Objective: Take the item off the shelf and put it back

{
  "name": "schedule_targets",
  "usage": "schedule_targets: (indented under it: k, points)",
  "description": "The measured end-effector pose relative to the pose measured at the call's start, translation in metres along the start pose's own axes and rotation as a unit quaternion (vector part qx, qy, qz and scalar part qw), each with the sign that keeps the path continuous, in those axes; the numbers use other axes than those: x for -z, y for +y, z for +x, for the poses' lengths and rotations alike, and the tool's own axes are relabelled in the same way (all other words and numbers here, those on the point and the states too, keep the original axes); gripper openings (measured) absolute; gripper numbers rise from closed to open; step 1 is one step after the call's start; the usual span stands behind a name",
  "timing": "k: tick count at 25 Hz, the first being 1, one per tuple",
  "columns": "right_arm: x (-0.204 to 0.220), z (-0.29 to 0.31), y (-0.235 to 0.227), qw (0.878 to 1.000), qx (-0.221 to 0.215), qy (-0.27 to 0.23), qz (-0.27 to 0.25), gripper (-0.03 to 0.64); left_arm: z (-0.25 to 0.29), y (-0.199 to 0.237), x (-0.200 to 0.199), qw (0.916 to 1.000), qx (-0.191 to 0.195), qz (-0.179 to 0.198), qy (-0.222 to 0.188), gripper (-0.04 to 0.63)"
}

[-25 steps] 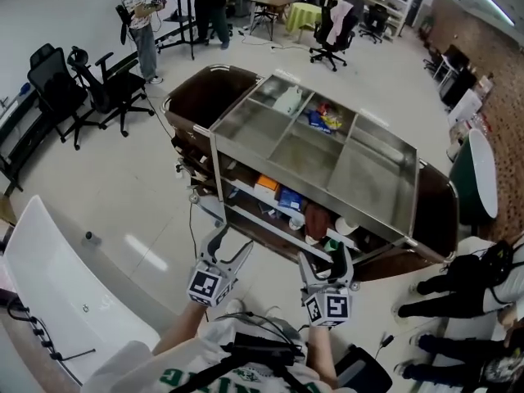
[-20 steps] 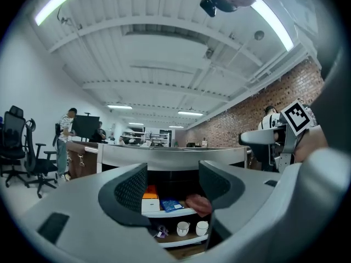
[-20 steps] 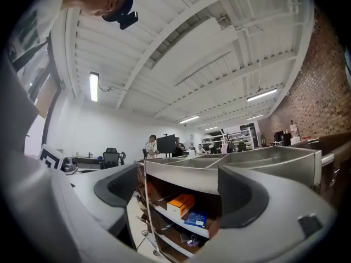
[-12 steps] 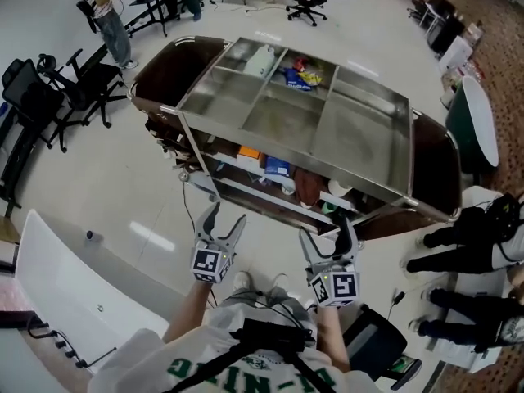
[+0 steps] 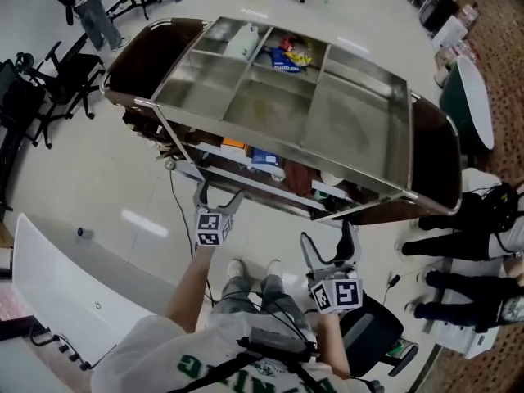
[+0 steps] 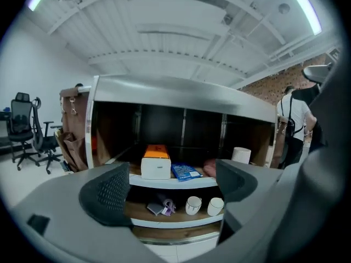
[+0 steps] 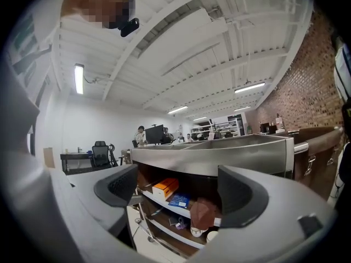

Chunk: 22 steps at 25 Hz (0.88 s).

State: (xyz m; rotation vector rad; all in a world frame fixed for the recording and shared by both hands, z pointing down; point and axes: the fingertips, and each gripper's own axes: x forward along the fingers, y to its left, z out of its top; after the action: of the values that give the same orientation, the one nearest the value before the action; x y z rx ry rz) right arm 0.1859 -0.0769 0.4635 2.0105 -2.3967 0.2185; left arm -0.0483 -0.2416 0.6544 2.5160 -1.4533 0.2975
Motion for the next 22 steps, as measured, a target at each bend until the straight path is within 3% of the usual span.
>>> schedule_targets:
  k: [8, 10, 14, 21, 22]
  points:
    - [0.012, -0.004, -0.017, 0.999, 0.025, 0.024, 0.004, 0.469, 0.102, 0.023, 0.021, 0.9995, -0.001, 0.011, 0.031, 0.483]
    - [0.016, -0.005, -0.019, 0.999, 0.027, 0.03, 0.006, 0.468, 0.125, 0.027, 0.025, 0.9995, 0.004, 0.0, 0.031, 0.603]
    - [0.027, -0.001, -0.016, 0.999, 0.02, 0.043, 0.007, 0.468, 0.165, 0.044, 0.021, 0.9992, -0.014, -0.022, 0.029, 0.603]
    - [0.034, -0.004, -0.014, 0.998, 0.018, 0.057, -0.004, 0.469, 0.21, 0.043, 0.027, 0.9974, 0.0, -0.003, 0.071, 0.601]
    - [0.034, -0.005, -0.016, 0.998, 0.021, 0.059, -0.006, 0.468, 0.211, 0.042, 0.028, 0.9971, -0.001, 0.0, 0.077, 0.573]
